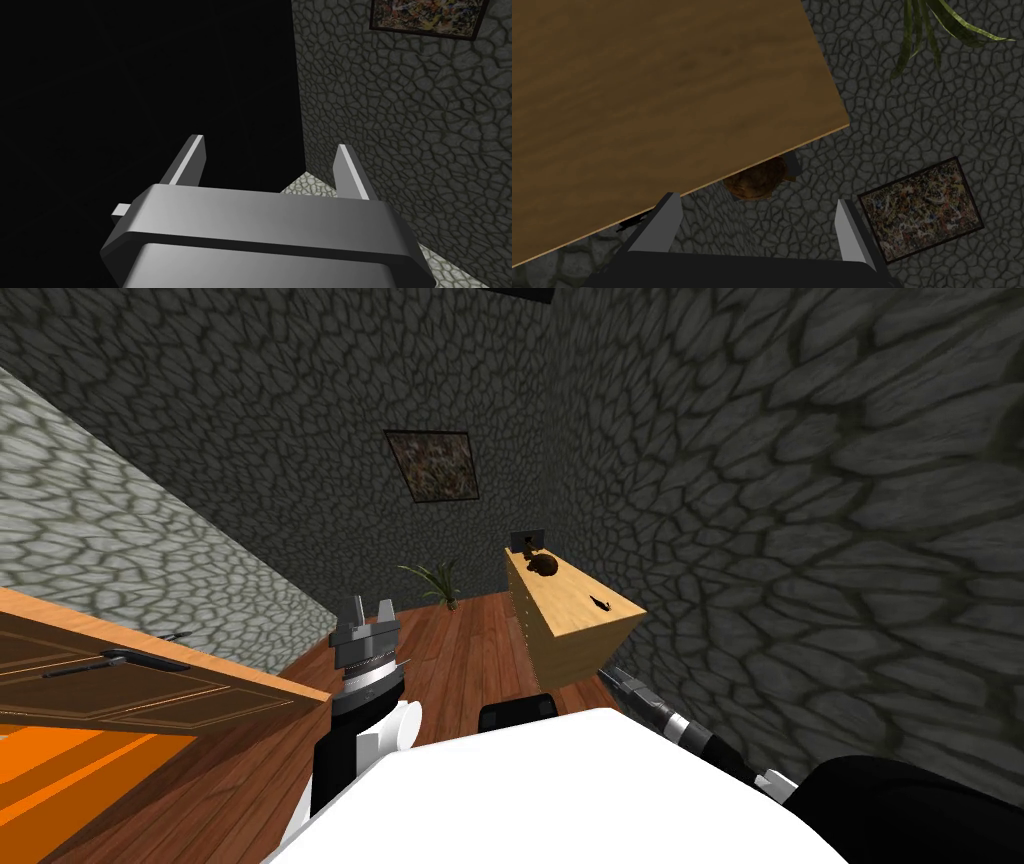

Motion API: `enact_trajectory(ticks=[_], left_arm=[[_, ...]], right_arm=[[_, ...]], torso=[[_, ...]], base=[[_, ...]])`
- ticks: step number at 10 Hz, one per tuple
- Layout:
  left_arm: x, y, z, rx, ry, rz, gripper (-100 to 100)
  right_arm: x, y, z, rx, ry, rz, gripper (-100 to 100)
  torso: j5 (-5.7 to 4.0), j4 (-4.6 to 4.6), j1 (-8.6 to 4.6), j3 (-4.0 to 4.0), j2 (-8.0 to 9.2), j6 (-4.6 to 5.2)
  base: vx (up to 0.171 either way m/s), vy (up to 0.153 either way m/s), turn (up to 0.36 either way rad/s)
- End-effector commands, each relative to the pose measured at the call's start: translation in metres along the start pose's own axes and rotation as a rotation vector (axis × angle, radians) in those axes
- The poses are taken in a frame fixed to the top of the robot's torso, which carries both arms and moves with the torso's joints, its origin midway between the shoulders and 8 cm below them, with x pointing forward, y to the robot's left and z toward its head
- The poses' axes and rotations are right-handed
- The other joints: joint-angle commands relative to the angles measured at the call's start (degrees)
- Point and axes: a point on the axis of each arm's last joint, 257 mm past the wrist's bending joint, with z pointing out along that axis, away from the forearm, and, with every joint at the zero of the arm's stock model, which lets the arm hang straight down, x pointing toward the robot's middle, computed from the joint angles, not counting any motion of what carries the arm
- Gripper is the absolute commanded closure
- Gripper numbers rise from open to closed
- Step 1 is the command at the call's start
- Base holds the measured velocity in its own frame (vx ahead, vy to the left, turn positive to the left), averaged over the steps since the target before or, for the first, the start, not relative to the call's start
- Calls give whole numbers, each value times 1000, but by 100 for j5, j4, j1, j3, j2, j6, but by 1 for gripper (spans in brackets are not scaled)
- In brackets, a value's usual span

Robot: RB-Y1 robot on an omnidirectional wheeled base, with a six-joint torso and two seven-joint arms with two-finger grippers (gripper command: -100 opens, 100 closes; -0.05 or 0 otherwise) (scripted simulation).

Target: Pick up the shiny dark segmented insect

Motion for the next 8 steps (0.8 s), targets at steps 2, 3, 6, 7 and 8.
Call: enact_trajectory(ticks=[2, 3, 6, 7, 8], left_arm=[[0, 0, 0, 0, 0, 0, 0], [0, 0, 0, 0, 0, 0, 0], [0, 0, 0, 0, 0, 0, 0], [0, 0, 0, 0, 0, 0, 0], [0, 0, 0, 0, 0, 0, 0]], right_arm=[[24, -34, -24, 47, 112, -47, -100], [41, -48, -44, 73, 178, -65, -100], [59, -75, -74, 114, 278, -102, -100], [59, -81, -77, 121, 291, -112, -100], [72, -91, -99, 143, 352, -122, -100]], torso=[[0, 1, 4, 1, 1, -2], [-1, 1, -4, 2, 4, 0], [-5, 2, -20, 6, 10, 1], [-3, 1, -12, 3, 3, -1], [-3, 0, -10, 0, -1, 2]], base=[[58, 101, 109], [102, 93, 109], [61, 60, 73], [87, 72, 67], [118, 99, 146]])
